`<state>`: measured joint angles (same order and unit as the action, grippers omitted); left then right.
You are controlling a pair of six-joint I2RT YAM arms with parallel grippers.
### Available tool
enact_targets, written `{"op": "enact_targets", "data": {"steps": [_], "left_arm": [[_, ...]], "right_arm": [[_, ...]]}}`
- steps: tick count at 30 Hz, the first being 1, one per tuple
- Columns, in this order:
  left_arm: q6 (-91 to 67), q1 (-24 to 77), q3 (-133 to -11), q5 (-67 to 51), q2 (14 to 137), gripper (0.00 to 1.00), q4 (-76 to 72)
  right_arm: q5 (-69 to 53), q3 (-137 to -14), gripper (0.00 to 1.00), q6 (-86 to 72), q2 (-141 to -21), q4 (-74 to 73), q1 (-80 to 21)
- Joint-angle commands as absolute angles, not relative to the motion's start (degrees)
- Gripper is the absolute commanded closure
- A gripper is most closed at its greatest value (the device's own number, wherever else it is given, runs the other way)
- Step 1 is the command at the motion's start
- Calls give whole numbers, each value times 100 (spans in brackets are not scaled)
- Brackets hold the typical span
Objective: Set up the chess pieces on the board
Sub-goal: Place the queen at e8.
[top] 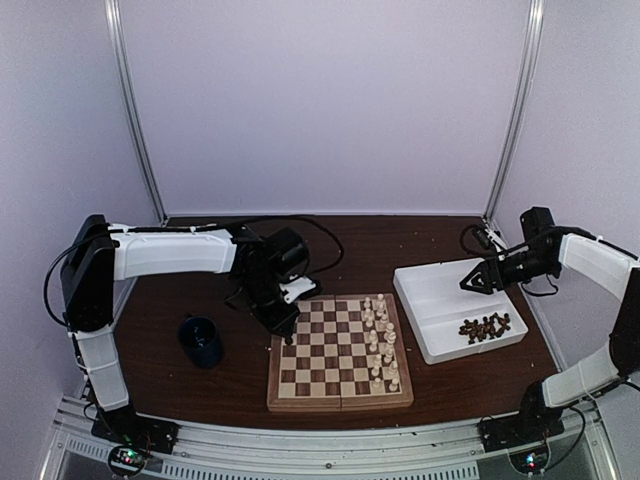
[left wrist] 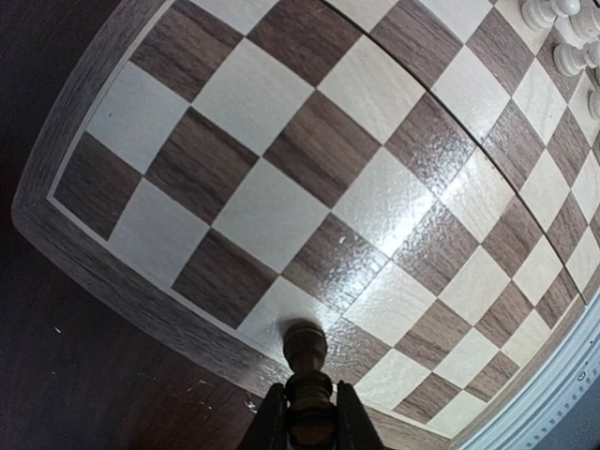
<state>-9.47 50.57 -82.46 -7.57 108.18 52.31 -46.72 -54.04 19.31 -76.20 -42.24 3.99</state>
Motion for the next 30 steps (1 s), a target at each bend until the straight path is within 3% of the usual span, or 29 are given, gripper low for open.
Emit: {"op": "enact_targets", "data": {"steps": [1,30], "left_arm": [[-896,5019,-8185,-749,10612,94,5137],[-941,5021,-8289,-676,10767,93,4988]], "right_arm": [[-4815,-5464,37,1982,-7663,-4243,430],[-4808,-5473,37,1982,-7666,-4268,431]]}}
